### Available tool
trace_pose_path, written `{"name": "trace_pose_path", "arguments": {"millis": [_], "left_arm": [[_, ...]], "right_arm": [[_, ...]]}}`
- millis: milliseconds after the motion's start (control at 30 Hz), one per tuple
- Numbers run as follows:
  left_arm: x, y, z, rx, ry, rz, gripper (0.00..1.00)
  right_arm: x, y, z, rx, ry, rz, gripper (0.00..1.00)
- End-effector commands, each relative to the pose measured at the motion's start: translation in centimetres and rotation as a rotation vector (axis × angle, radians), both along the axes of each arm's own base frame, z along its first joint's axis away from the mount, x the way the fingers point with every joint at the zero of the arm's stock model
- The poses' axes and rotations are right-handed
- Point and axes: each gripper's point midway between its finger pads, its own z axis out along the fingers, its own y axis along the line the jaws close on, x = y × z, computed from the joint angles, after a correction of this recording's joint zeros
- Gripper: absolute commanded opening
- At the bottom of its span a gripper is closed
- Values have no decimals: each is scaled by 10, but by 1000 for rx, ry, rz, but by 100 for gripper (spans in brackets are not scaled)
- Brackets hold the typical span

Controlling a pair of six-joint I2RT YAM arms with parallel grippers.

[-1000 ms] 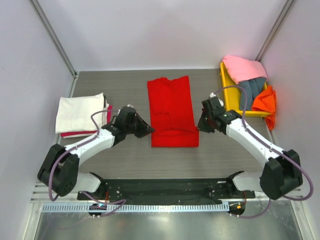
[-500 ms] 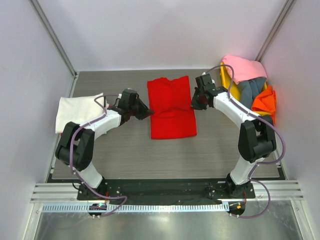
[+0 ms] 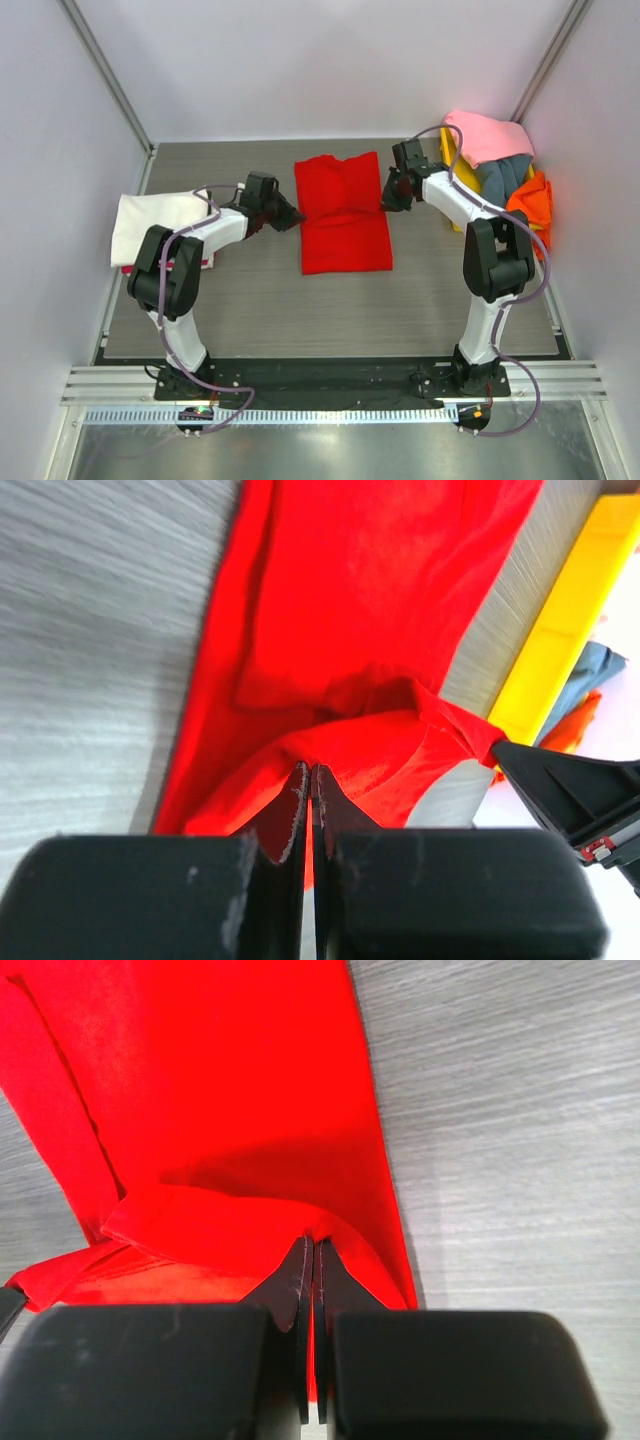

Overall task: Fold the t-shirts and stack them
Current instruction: Fold the tshirt

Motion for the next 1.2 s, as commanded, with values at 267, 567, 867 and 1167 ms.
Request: {"name": "trace_pose_path", "arguments": {"millis": [267, 567, 867, 1167], "left_arm": [[23, 4, -4, -17, -22, 6, 0], [39, -1, -14, 9, -53, -42, 45], [-31, 24, 0, 99, -48, -94, 56], [-116, 0, -12, 99, -25, -196, 54]], "right_arm": [[25, 10, 8, 35, -45, 24, 1], [31, 0, 13, -7, -82, -24, 70], [-60, -7, 29, 82, -104, 48, 55], [-134, -3, -3, 190, -34, 101, 49]]}}
